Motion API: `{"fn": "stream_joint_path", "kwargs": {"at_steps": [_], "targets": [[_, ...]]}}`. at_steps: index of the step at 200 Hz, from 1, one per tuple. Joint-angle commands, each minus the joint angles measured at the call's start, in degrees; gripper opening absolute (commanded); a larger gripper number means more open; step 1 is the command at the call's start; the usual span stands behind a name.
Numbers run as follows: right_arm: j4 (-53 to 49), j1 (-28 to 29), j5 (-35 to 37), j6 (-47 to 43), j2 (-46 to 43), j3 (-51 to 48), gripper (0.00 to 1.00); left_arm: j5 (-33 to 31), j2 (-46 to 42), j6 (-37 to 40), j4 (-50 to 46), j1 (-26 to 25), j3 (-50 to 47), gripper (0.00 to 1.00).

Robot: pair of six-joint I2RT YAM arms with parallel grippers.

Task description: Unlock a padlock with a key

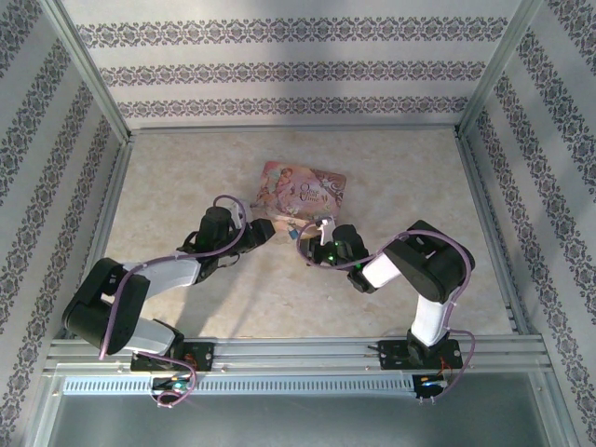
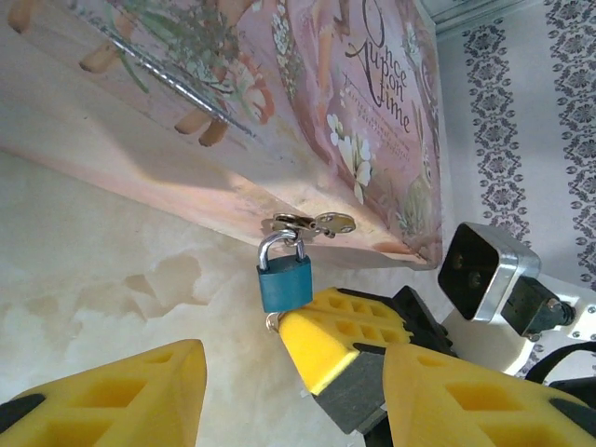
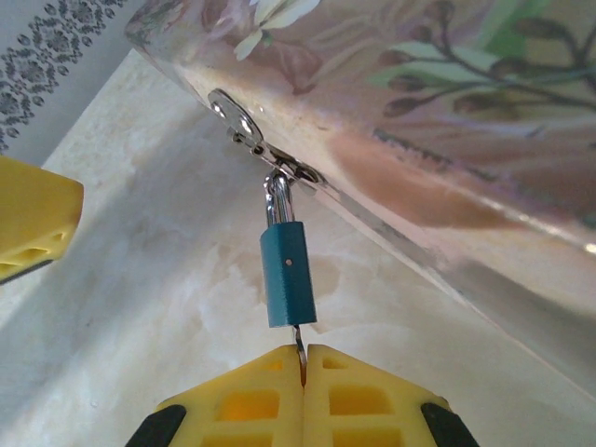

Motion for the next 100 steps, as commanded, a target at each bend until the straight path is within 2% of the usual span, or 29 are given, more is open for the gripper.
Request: {"fn": "stream_joint_path", "kwargs": {"at_steps": [1, 100], "targets": [[-0.04, -0.17, -2.64, 5.31, -2.84, 1.62, 0.0, -0.37, -0.41, -2.94, 7.03, 0.37, -0.99, 0.5], [-10.37, -0.22, -3.09, 17.43, -9.28, 4.23, 0.0, 1.25, 8.32, -8.73, 18.45, -0.86, -1.59, 0.48]]}}
